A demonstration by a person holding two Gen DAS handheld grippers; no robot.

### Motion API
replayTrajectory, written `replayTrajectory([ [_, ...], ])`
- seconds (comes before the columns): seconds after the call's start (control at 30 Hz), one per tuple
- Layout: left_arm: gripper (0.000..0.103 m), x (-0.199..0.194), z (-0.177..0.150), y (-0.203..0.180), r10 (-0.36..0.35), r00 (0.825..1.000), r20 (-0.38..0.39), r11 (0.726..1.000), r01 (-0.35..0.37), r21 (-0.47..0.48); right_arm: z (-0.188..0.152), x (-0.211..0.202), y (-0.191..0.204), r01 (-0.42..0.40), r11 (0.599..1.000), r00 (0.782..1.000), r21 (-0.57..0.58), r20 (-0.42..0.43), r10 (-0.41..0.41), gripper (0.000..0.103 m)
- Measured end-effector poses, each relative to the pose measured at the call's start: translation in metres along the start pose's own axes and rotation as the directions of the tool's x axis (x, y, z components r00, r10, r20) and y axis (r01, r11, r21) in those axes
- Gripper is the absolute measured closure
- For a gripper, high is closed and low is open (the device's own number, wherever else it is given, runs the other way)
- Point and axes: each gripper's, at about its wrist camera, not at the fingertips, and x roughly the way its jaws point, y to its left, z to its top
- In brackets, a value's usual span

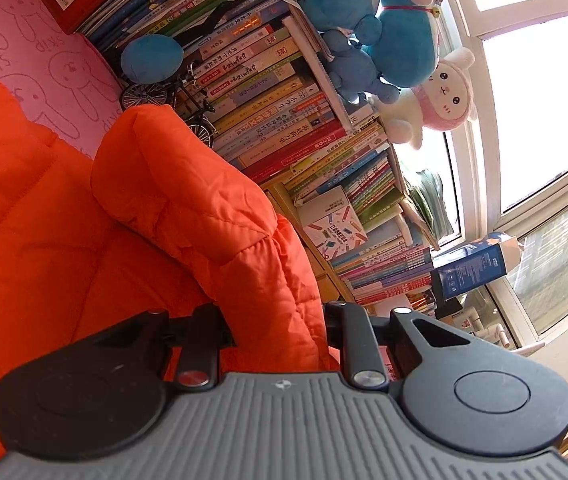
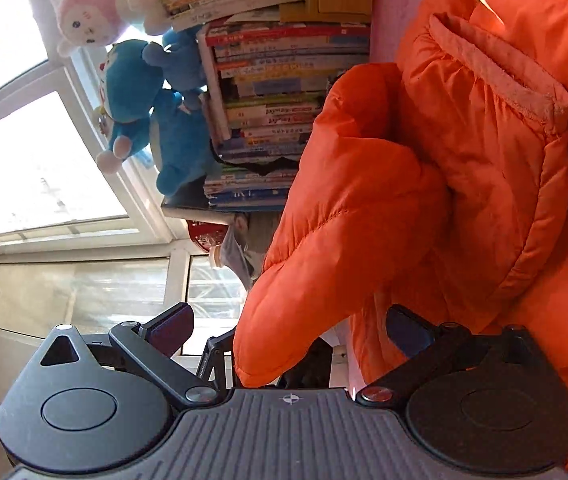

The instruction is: Fold clothes

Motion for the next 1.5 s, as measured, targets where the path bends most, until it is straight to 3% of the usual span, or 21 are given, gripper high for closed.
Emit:
replayTrajectory([
  [0.07,0.082,0.0,-0.003,0.0,0.049,0.999,0.013,0.998,-0.05,0.024,0.01,0.005,0.005,0.086,0.996,0.995,-0.025,0.053,-0.084,0.0],
  [0.17,0.082,0.0,-0.008,0.002,0.177,0.983,0.048,0.981,-0.18,0.072,0.028,0.012,0.014,0.164,0.986,0.981,-0.036,0.112,-0.159,0.0],
  [0.3,0.082,0.006,-0.02,0.012,0.224,0.974,0.026,0.97,-0.225,0.089,0.037,0.022,0.035,0.274,0.948,0.952,-0.165,0.187,-0.242,0.002],
  [0.33,0.081,0.008,-0.023,0.015,0.236,0.972,0.02,0.967,-0.236,0.094,0.037,0.025,0.04,0.299,0.931,0.945,-0.208,0.2,-0.259,0.01],
  [0.4,0.081,0.01,-0.031,0.014,0.241,0.971,0.012,0.963,-0.24,0.118,0.03,0.027,0.051,0.368,0.879,0.924,-0.304,0.222,-0.31,0.042],
  [0.47,0.081,0.009,-0.039,0.01,0.23,0.973,0.003,0.961,-0.228,0.158,0.02,0.029,0.062,0.431,0.804,0.9,-0.41,0.26,-0.35,0.065],
  [0.5,0.081,0.009,-0.043,0.006,0.222,0.975,-0.008,0.959,-0.217,0.184,0.015,0.029,0.067,0.466,0.755,0.884,-0.462,0.283,-0.372,0.07],
  [0.6,0.081,0.011,-0.058,0.0,0.208,0.977,-0.053,0.951,-0.189,0.244,-0.003,0.03,0.074,0.573,0.568,0.817,-0.591,0.362,-0.449,0.08],
  [0.67,0.081,0.006,-0.069,-0.002,0.199,0.977,-0.079,0.943,-0.169,0.287,-0.014,0.031,0.066,0.633,0.443,0.76,-0.635,0.4,-0.512,0.081],
  [0.73,0.081,-0.003,-0.079,-0.008,0.186,0.978,-0.094,0.931,-0.144,0.336,-0.03,0.028,0.056,0.655,0.309,0.718,-0.689,0.442,-0.537,0.082],
  [0.77,0.08,-0.01,-0.082,-0.012,0.18,0.979,-0.093,0.922,-0.136,0.361,-0.039,0.027,0.051,0.653,0.25,0.708,-0.715,0.458,-0.537,0.082],
  [0.83,0.081,-0.027,-0.084,-0.023,0.174,0.983,-0.062,0.9,-0.133,0.414,-0.051,0.024,0.046,0.646,0.171,0.696,-0.744,0.482,-0.532,0.082],
  [0.93,0.077,-0.056,-0.079,-0.051,0.133,0.99,0.051,0.834,-0.139,0.533,-0.065,0.025,0.043,0.637,0.07,0.68,-0.767,0.518,-0.519,0.082],
  [1.03,0.063,-0.03,-0.067,-0.072,0.179,0.966,0.186,0.724,-0.257,0.64,-0.069,0.024,0.041,0.63,0.025,0.676,-0.776,0.533,-0.509,0.082],
  [1.13,0.051,-0.004,-0.056,-0.093,0.2,0.925,0.322,0.591,-0.376,0.714,-0.071,0.023,0.04,0.618,0.014,0.685,-0.786,0.53,-0.5,0.082],
  [1.27,0.051,0.032,-0.043,-0.114,0.21,0.851,0.482,0.395,-0.525,0.754,-0.072,0.018,0.038,0.618,0.037,0.698,-0.786,0.525,-0.487,0.081],
  [1.33,0.051,0.059,-0.049,-0.087,0.331,0.822,0.464,0.331,-0.561,0.759,-0.068,0.012,0.037,0.614,0.072,0.713,-0.786,0.514,-0.477,0.081],
  [1.37,0.051,0.069,-0.053,-0.073,0.385,0.804,0.454,0.305,-0.575,0.759,-0.065,0.008,0.037,0.615,0.093,0.72,-0.783,0.51,-0.472,0.081],
  [1.4,0.05,0.07,-0.058,-0.056,0.423,0.791,0.442,0.301,-0.583,0.754,-0.062,0.004,0.036,0.615,0.118,0.727,-0.78,0.503,-0.467,0.079],
  [1.43,0.05,0.066,-0.062,-0.039,0.445,0.784,0.432,0.308,-0.588,0.748,-0.058,0.001,0.035,0.613,0.138,0.734,-0.778,0.498,-0.462,0.078],
  [1.5,0.048,0.055,-0.068,-0.021,0.458,0.789,0.408,0.352,-0.583,0.732,-0.052,-0.007,0.033,0.61,0.177,0.748,-0.773,0.487,-0.451,0.073],
])
